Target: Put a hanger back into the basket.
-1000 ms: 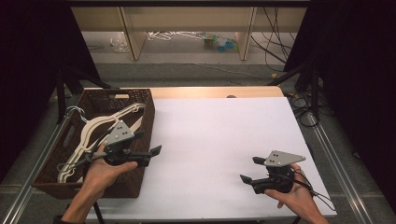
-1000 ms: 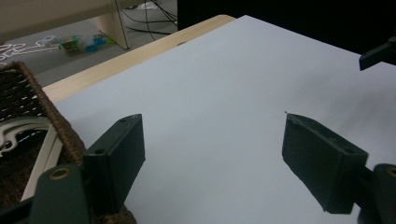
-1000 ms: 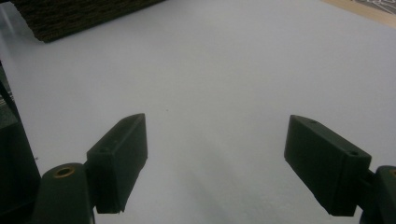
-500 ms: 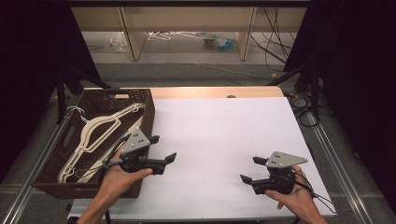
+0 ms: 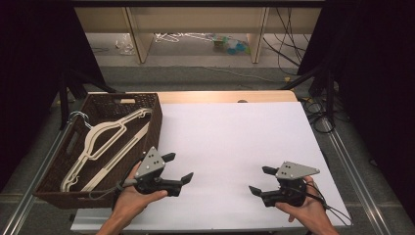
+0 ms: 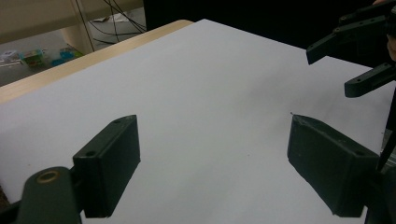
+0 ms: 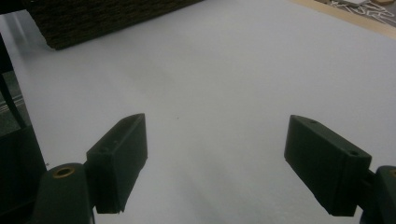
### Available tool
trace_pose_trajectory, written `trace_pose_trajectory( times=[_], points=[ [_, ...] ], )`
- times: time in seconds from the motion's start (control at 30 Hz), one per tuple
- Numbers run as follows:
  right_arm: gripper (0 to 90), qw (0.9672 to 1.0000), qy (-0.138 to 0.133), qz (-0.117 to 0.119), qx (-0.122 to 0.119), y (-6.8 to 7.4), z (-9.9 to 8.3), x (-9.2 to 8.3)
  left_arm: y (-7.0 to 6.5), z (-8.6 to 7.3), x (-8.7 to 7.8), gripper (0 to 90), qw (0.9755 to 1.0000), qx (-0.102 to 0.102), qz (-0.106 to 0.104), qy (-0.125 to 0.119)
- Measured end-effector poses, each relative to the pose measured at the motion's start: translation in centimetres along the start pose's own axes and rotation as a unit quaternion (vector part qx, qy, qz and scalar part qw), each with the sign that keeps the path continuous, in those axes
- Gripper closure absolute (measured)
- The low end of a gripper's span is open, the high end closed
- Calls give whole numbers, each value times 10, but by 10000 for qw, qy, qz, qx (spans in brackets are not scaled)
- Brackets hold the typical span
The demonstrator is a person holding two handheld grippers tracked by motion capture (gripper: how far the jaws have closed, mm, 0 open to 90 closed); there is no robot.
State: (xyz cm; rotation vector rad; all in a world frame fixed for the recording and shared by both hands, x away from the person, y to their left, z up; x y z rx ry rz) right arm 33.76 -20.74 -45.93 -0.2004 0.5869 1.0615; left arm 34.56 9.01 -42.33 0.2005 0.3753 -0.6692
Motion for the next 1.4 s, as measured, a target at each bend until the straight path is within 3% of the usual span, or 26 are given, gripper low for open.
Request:
trace_pose_trajectory(
  times=[0.03,0.17,0.47,0.63,0.67,0.8,1.4],
  points=[
    [221,10000,-5,10,-13,1,0,0,-4,-3,1,171,9999,-81,-28,68],
    [220,9999,-81,-32,-72,3,1,-1,-11,-10,2,171,9999,-43,-65,78],
    [209,9998,-165,55,-103,14,-2,-3,-22,-28,0,170,9997,224,-8,38],
    [202,9998,-136,89,-132,22,-9,-4,-20,-28,-3,170,9999,54,-84,-29],
    [201,9998,-125,111,-108,23,-10,-4,-19,-28,-4,170,9999,126,-52,-30],
    [198,9997,-167,51,-163,22,-11,-5,-16,-28,-4,170,9999,70,-38,-118],
    [197,9994,-248,75,-212,22,-10,-3,-15,-30,-4,170,9999,68,-32,-75]
  ],
)
Point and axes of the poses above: each handheld gripper's, and its own axes: x roughly forward along the jaws, z roughly out of its top, y roughly to its left, the point moved 6 cm from there along x, roughly forward along the jaws, and after that the axes turned 11 degrees about z, right-handed, at the moved point
